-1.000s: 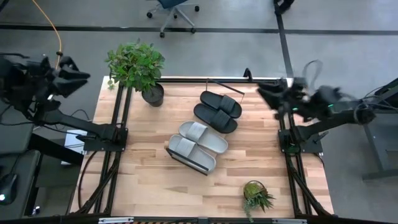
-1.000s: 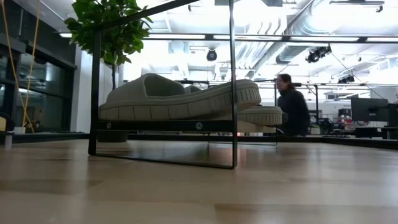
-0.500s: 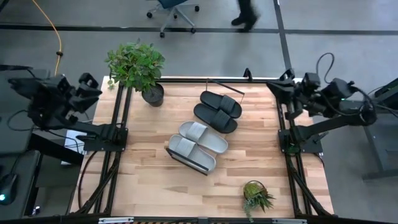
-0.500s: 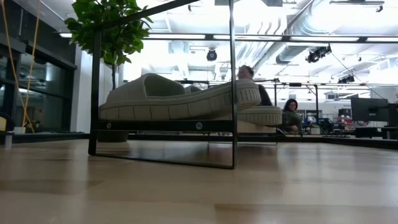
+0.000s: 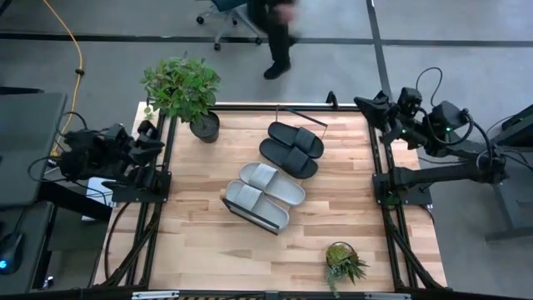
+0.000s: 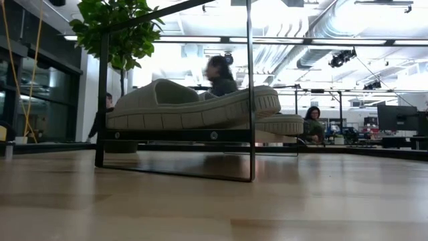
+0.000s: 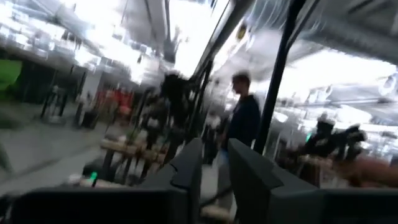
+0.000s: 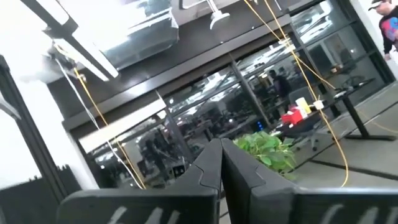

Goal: Pick and place slides into the shelf
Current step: Return to Home Position

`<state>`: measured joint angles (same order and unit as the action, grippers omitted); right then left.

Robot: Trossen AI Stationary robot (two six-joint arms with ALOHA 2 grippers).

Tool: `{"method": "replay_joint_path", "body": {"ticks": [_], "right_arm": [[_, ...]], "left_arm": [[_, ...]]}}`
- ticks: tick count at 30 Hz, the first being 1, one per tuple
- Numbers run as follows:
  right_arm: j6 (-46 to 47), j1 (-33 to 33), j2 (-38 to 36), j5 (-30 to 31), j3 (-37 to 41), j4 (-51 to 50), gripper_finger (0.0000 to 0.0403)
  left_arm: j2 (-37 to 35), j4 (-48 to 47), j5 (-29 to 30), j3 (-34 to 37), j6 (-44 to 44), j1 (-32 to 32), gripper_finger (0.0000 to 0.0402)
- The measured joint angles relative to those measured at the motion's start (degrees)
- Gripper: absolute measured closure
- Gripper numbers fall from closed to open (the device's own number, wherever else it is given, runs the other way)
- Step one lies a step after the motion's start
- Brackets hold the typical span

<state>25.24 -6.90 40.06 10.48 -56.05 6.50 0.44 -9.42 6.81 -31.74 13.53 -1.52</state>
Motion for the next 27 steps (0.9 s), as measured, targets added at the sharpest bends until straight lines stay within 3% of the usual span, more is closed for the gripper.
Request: {"method": "replay_joint_path", "body": {"ticks": [8,11,19,25,27], "right_arm": [[3.25,-1.67,-1.83,0.16,0.04,-1.49,0.0403],[3.28,-1.83,-1.89,0.29,0.04,-1.7,0.0403],[6.38,-3.03,-3.53,0.38,0.04,-7.13,0.0403],[7.33,-4.35,-5.26,0.22,0.04,-9.96,0.0403],[7.29,-4.77,-5.95,0.01,0.04,-10.31,0.0403]], "left_arm": [[-0.09,20.64,-3.52,11.05,-1.55,0.01,0.0397],[-0.16,27.89,-2.38,15.09,-2.21,0.0,0.0393],[-0.06,32.03,-1.54,23.65,1.71,0.0,0.0399],[-0.05,44.55,1.84,31.41,3.24,0.02,0.04],[0.03,43.37,2.01,30.9,3.47,0.02,0.0399]]}}
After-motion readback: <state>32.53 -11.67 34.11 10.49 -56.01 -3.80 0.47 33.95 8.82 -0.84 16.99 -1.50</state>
